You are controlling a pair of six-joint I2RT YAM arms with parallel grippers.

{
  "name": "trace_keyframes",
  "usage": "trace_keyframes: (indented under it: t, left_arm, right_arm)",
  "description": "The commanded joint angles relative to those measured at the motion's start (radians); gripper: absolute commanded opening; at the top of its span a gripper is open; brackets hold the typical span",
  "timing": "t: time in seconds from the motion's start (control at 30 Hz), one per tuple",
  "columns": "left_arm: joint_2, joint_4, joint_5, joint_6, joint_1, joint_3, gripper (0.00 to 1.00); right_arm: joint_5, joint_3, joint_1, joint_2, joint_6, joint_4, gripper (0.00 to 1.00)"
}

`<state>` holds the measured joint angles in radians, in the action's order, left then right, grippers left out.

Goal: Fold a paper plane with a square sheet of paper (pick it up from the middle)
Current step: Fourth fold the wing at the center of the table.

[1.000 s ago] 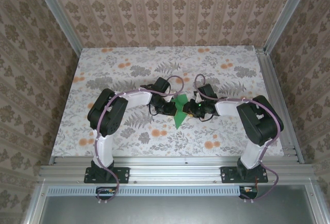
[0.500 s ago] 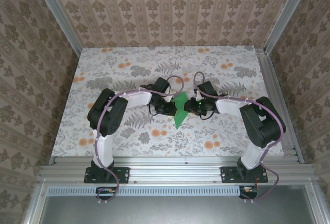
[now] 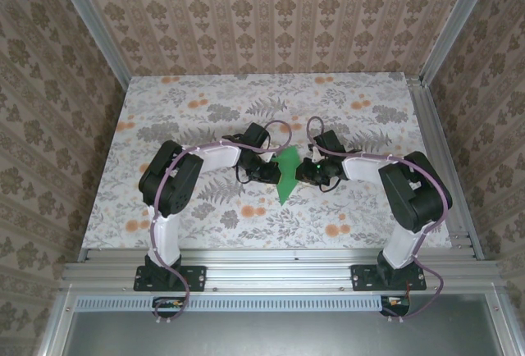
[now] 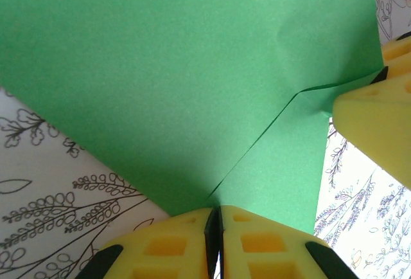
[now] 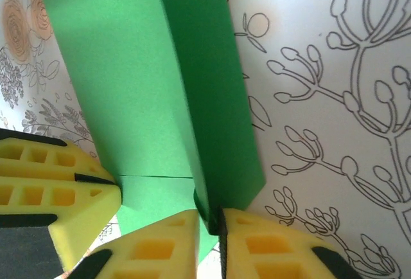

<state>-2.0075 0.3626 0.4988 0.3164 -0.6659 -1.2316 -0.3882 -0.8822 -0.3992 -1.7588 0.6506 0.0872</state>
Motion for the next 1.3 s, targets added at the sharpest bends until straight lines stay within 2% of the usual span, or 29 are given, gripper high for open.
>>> trace_keyframes:
  t: [0.0, 0.33, 0.67, 0.77, 0.93, 1.1, 1.27]
  left_arm:
    - [-0.120, 0.118, -0.174, -0.033, 0.009, 0.081, 0.13]
    - [-0.117, 0.114, -0.174, -0.033, 0.009, 0.086, 0.13]
    - [-0.111, 0.101, -0.170, -0.032, 0.010, 0.095, 0.13]
    - [-0.114, 0.103, -0.170, -0.033, 0.009, 0.095, 0.13]
    - [-0.115, 0.101, -0.168, -0.035, 0.009, 0.095, 0.13]
    - [-0.114, 0.102, -0.166, -0.034, 0.011, 0.094, 0.13]
    - [-0.115, 0.106, -0.161, -0.036, 0.012, 0.093, 0.13]
  right_arm:
    - [-0.012, -0.018, 0.005, -0.002, 0.002, 0.001, 0.14]
    - [-0.103, -0.013, 0.019, 0.040, 0.082, -0.071, 0.03]
    - [-0.172, -0.002, 0.013, 0.040, 0.153, -0.148, 0.02]
    - [-0.196, 0.013, 0.015, 0.049, 0.184, -0.194, 0.05]
    - [-0.214, 0.033, 0.017, 0.069, 0.197, -0.218, 0.20]
    - [-0.205, 0.065, 0.017, 0.059, 0.187, -0.220, 0.27]
    - [-0.185, 0.087, 0.016, 0.049, 0.167, -0.212, 0.29]
